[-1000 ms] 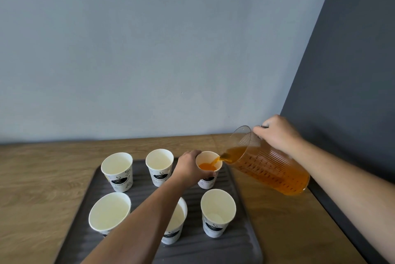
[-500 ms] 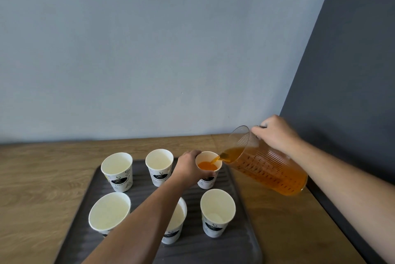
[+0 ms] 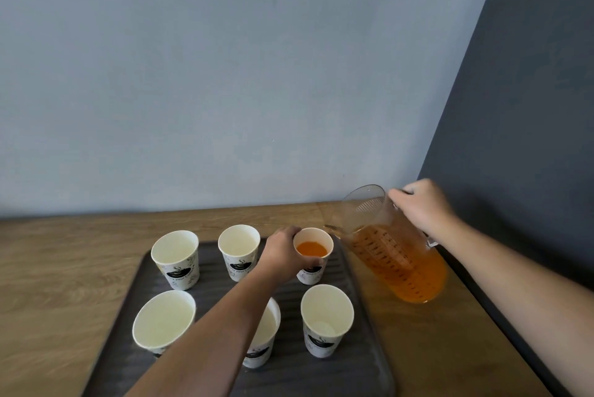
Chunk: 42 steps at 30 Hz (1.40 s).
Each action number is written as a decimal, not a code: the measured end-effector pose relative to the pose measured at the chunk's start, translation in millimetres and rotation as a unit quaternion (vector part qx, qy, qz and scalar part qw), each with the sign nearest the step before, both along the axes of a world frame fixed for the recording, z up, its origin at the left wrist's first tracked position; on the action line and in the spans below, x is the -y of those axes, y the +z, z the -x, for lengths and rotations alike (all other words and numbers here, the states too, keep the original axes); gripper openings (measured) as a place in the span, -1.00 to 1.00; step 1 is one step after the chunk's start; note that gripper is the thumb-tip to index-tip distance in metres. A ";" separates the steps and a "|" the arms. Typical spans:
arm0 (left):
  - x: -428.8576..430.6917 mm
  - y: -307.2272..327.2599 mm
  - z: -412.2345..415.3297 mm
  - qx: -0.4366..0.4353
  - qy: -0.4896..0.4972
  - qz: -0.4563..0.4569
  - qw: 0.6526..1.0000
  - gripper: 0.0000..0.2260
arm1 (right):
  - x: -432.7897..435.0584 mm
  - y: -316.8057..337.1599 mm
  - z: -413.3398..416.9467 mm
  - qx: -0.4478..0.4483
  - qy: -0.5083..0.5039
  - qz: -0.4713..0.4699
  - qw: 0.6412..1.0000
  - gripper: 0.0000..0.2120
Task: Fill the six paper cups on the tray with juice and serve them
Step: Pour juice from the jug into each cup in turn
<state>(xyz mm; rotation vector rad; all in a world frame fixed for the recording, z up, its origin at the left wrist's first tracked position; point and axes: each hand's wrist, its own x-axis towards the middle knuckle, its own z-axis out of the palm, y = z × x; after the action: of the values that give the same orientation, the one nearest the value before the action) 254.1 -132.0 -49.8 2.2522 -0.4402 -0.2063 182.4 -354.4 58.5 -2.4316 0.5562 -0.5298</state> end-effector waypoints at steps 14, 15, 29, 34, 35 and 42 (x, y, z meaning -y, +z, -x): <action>-44.4 35.0 41.2 0.061 -0.103 0.001 0.993 -0.22 | 1.8 16.8 45.9 0.043 0.003 -0.029 0.999 -0.65; -47.5 35.1 46.9 0.058 -0.118 -0.012 0.991 -0.21 | 1.2 16.8 51.2 0.040 0.005 -0.028 0.999 -0.64; -39.1 26.7 97.1 0.102 -0.171 -0.177 0.964 -0.21 | -23.1 0.2 117.7 0.000 0.039 -0.005 0.999 -0.52; -37.4 20.6 98.0 0.092 -0.158 -0.157 0.971 -0.24 | -29.7 0.8 123.8 -0.009 0.041 0.019 0.999 -0.52; -37.3 20.7 97.9 0.091 -0.156 -0.156 0.971 -0.24 | -31.0 1.1 123.9 -0.009 0.042 0.025 0.999 -0.52; -38.5 17.9 98.6 0.085 -0.142 -0.152 0.974 -0.24 | -33.4 2.3 119.2 -0.029 0.031 0.076 0.996 -0.55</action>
<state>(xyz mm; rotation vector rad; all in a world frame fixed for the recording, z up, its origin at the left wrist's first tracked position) 155.6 -93.5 -31.9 2.5096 -0.8774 -0.2414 63.2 -321.0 60.8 -2.6067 0.4769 -0.4938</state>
